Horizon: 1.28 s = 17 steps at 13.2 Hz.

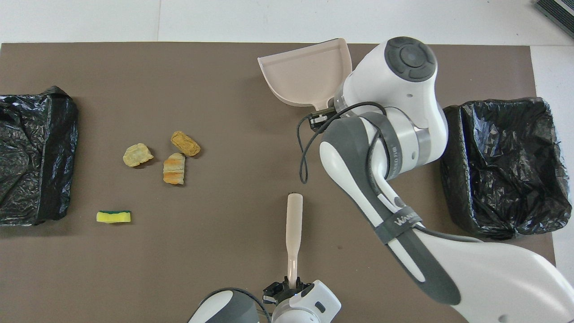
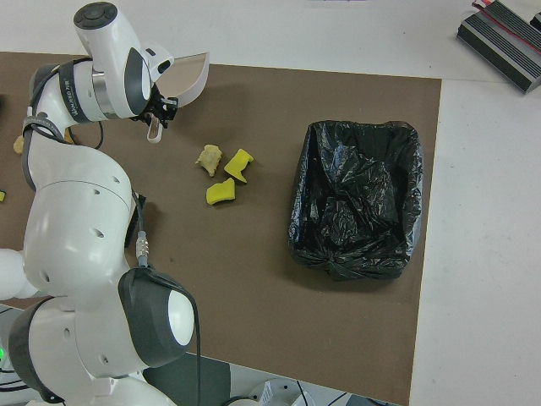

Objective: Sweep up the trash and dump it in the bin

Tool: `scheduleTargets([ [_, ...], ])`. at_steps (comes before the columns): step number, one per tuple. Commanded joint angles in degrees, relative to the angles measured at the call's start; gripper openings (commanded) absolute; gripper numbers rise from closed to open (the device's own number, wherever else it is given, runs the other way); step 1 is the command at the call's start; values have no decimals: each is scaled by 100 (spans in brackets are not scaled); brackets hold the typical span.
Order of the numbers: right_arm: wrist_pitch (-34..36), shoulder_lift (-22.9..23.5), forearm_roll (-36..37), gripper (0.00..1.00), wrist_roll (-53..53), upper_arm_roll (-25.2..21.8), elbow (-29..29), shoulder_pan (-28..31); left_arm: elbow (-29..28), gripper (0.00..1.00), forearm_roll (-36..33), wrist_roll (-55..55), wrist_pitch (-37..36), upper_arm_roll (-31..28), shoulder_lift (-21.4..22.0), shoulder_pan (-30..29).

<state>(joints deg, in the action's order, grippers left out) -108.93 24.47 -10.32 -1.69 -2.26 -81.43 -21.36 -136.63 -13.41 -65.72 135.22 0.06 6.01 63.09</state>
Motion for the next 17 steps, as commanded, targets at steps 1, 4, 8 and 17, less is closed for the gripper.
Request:
scheduleTargets([
  [1,406,-346,-128,0,1086,50,-162,307,188,0,-127,645,-696,-23,409,-435],
  [4,759,-408,502,0,2984,6,-171,360,462,0,-57,1454,-1462,-32,576,-1068],
  [8,558,-767,935,0,4856,-12,-907,378,462,0,232,2886,-1954,-50,1077,-2202],
  [17,391,-777,857,0,5187,67,-1489,-413,-3,0,374,4960,-2325,-111,1561,-4811],
])
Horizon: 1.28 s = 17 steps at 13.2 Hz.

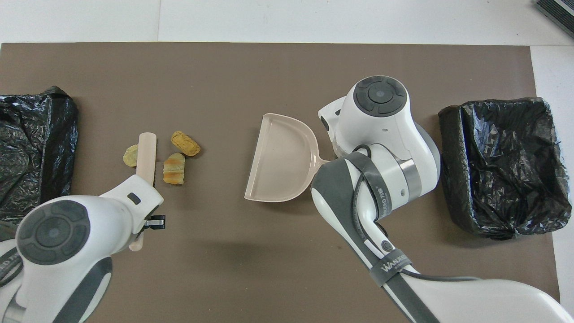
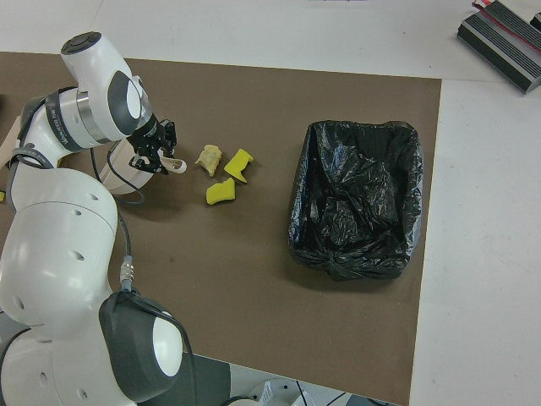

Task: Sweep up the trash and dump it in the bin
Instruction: 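Sweep the scraps toward the dustpan with the brush in the left gripper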

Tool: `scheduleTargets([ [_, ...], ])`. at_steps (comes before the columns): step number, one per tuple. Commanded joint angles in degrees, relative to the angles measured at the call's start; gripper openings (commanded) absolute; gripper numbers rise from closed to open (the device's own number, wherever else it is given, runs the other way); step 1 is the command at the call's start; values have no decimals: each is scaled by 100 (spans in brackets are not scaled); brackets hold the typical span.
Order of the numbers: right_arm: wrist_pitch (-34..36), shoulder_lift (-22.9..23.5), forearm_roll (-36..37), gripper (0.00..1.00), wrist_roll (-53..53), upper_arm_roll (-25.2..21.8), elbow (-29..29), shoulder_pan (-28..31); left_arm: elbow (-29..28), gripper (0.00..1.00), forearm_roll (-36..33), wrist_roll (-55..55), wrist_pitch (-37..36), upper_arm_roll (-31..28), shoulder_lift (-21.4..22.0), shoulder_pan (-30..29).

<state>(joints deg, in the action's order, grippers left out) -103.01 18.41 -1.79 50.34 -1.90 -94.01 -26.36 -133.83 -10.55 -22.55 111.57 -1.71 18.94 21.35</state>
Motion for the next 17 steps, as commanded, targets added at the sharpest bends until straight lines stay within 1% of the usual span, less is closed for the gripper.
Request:
scheduleTargets([
  [1,-263,-136,4,0,-16,23,-232,-87,-362,0,88,952,66,65,312,-980],
  [3,-508,-127,30,0,54,23,-372,-228,-485,0,88,1619,66,57,435,-1639],
  [4,-649,-127,47,0,150,23,-460,-220,-686,0,88,1797,75,57,618,-1851],
  [6,-860,-136,100,0,221,23,-662,-238,-1309,0,88,1781,32,57,1223,-1906],
  [7,-1157,-153,135,0,265,23,-854,-246,-1555,0,88,1772,-56,57,1487,-1906],
  [8,-1317,-153,135,0,248,23,-935,-273,-1741,0,88,1772,-144,57,1655,-1941],
  [10,-1292,-153,135,0,204,23,-944,-334,-1874,0,88,1772,-250,57,1674,-2064],
  [12,-1292,-162,135,0,73,23,-944,-343,-1979,0,97,1693,-49,65,1613,-1969],
  [13,-1283,-162,135,0,20,23,-944,-352,-2032,0,97,1676,187,65,1552,-1907],
  [15,-1283,-162,135,0,19,23,-944,-361,-2024,0,97,1300,591,65,1298,-1504],
  [17,-1283,-162,135,0,19,23,-944,-370,-2024,0,97,1061,1101,65,938,-1318],
])
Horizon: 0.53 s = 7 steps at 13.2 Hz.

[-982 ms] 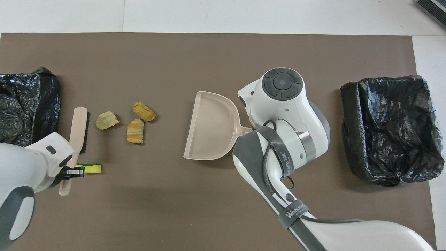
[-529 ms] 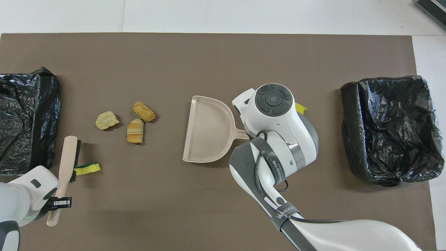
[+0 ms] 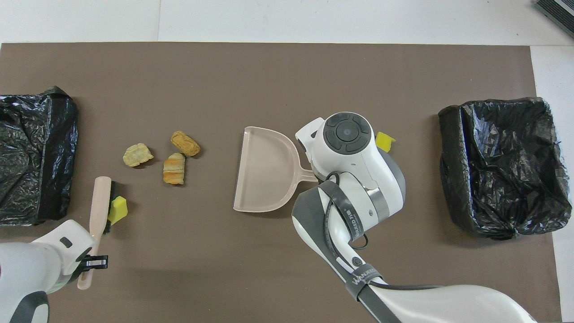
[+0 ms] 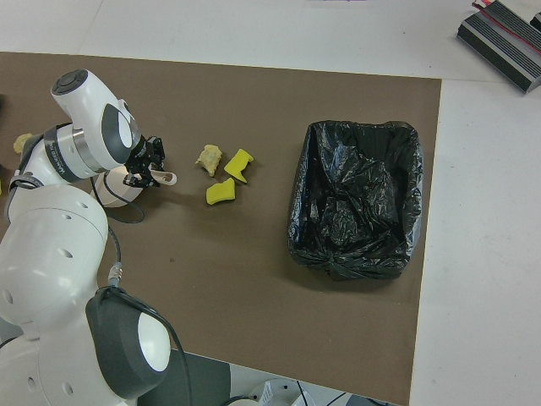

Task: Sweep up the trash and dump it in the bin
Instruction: 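Sweep the scraps toward the dustpan with the brush in the left gripper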

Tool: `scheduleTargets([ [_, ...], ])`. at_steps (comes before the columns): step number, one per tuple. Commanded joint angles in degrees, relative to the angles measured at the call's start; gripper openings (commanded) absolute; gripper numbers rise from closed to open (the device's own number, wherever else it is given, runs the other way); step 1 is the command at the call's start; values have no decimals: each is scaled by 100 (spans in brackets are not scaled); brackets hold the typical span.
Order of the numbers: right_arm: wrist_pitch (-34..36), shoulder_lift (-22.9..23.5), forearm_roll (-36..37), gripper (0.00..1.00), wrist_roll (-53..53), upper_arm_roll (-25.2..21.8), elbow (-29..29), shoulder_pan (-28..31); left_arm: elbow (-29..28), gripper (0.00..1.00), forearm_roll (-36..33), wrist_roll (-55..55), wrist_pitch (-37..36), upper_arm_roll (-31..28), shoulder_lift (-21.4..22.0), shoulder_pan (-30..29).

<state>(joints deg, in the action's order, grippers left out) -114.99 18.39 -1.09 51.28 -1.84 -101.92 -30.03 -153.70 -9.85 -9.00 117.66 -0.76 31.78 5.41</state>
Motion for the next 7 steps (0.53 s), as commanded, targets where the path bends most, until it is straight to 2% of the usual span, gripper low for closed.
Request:
scheduleTargets([
  [1,-59,-161,65,0,-83,17,-152,-3,-37,0,27,-313,817,-29,-548,346],
  [4,2,-169,65,0,-285,17,-231,-38,15,0,27,-637,1653,-29,-1120,609],
  [7,-6,-169,65,0,-364,17,-240,-38,173,0,27,-901,1858,-12,-1358,846],
])
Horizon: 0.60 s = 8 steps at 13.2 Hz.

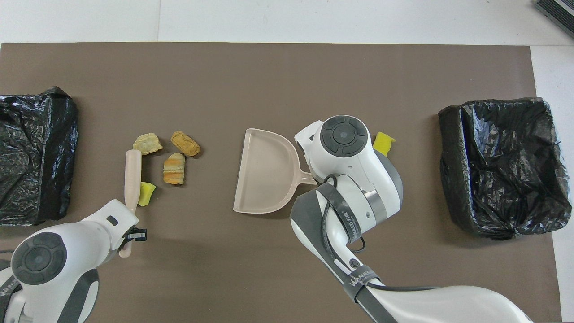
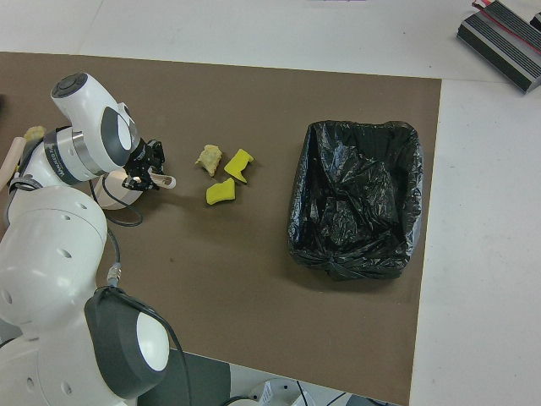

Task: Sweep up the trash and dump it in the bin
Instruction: 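Sweep the scraps toward the dustpan with the brush in the left gripper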

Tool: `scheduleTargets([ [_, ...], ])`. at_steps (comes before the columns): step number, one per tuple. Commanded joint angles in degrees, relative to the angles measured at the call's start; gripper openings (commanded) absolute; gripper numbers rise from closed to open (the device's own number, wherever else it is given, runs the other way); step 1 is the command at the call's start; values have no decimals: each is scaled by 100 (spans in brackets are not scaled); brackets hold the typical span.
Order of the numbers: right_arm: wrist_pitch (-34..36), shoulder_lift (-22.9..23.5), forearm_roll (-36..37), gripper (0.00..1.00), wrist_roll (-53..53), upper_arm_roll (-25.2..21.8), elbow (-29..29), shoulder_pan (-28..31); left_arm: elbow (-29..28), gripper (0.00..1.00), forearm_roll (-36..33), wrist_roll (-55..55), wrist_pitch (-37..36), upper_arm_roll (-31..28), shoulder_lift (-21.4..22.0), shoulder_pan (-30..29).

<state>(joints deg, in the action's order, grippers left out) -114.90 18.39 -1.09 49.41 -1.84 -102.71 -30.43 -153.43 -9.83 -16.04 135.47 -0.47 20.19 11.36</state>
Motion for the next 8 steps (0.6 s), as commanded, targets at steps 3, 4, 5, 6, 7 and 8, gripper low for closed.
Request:
scheduleTargets([
  [3,-15,-178,65,0,-204,17,-162,2,382,0,34,-216,-38,-49,-252,349],
  [4,-15,-178,65,0,-221,17,-162,-6,558,0,34,-137,-213,-58,-253,306],
  [5,-15,-178,65,0,-282,17,-162,-6,794,0,34,116,-467,-67,-270,253],
  [6,-15,-178,65,0,-300,17,-162,-6,918,0,42,241,-574,-67,-288,122],
  [7,-15,-178,65,0,-318,17,-162,-6,946,0,43,312,-496,-67,-358,-1],
  [8,-15,-178,65,0,-318,17,-162,-6,1042,0,43,539,-391,-67,-506,-115],
])
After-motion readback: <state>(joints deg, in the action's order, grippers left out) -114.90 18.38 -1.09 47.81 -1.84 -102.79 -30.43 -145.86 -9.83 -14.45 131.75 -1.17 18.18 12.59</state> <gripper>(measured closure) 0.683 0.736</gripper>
